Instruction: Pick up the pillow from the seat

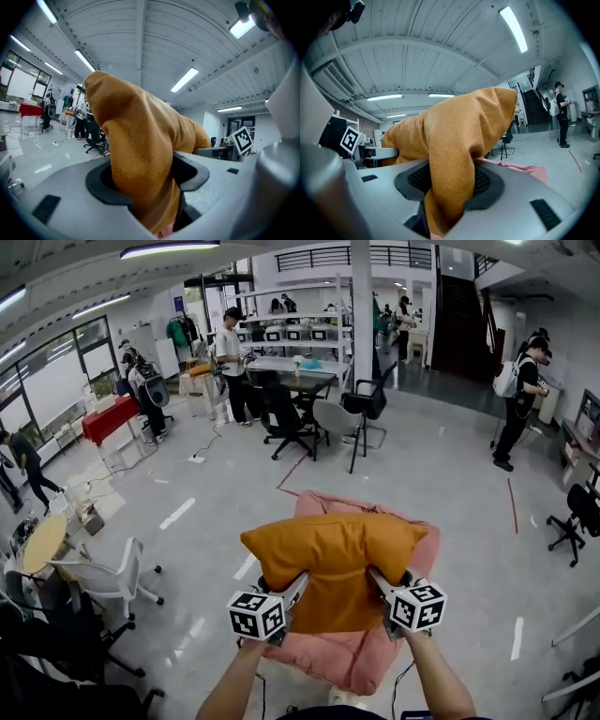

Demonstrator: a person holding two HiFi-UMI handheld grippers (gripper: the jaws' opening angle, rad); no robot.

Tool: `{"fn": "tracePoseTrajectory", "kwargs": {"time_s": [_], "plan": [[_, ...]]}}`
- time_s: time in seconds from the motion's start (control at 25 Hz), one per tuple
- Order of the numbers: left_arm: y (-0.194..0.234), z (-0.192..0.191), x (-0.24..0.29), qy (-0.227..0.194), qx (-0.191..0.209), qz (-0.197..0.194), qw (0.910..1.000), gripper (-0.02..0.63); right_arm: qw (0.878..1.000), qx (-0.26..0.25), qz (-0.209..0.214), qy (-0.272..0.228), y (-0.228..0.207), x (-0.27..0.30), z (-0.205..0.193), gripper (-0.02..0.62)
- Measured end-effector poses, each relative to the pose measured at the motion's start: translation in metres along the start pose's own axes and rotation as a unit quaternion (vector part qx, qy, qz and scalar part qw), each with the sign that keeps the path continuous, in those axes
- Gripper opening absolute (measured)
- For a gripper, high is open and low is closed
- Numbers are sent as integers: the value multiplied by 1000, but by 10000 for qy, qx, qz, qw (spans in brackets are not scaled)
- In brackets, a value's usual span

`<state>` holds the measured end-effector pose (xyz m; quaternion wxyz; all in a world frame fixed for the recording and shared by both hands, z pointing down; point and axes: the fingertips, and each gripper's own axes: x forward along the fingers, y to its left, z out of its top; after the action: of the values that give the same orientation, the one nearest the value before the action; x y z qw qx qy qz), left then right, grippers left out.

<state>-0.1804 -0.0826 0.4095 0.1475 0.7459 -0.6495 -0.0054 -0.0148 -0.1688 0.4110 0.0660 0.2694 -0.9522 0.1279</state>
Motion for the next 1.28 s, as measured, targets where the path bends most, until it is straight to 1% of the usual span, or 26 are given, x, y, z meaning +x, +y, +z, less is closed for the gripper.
{"fn": "tracePoseTrajectory", "kwargs": {"time_s": [0.52, 0.8, 1.08, 1.28], "plan": [[-9, -15, -96, -165, -32, -66, 9998, 272, 9999, -124, -78, -70, 84, -49, -18, 183], [-6, -13, -138, -212, 20, -130, 9997, 275, 9998, -103, -80, -181, 125, -64, -23, 186], [-1, -16, -164, -263, 31, -180, 9995, 276, 9996, -138, -121, -193, 151, -71, -29, 187], [-7, -16, -174, -250, 5, -216, 9995, 276, 9997, -162, -151, -139, 159, -81, -29, 189]]}}
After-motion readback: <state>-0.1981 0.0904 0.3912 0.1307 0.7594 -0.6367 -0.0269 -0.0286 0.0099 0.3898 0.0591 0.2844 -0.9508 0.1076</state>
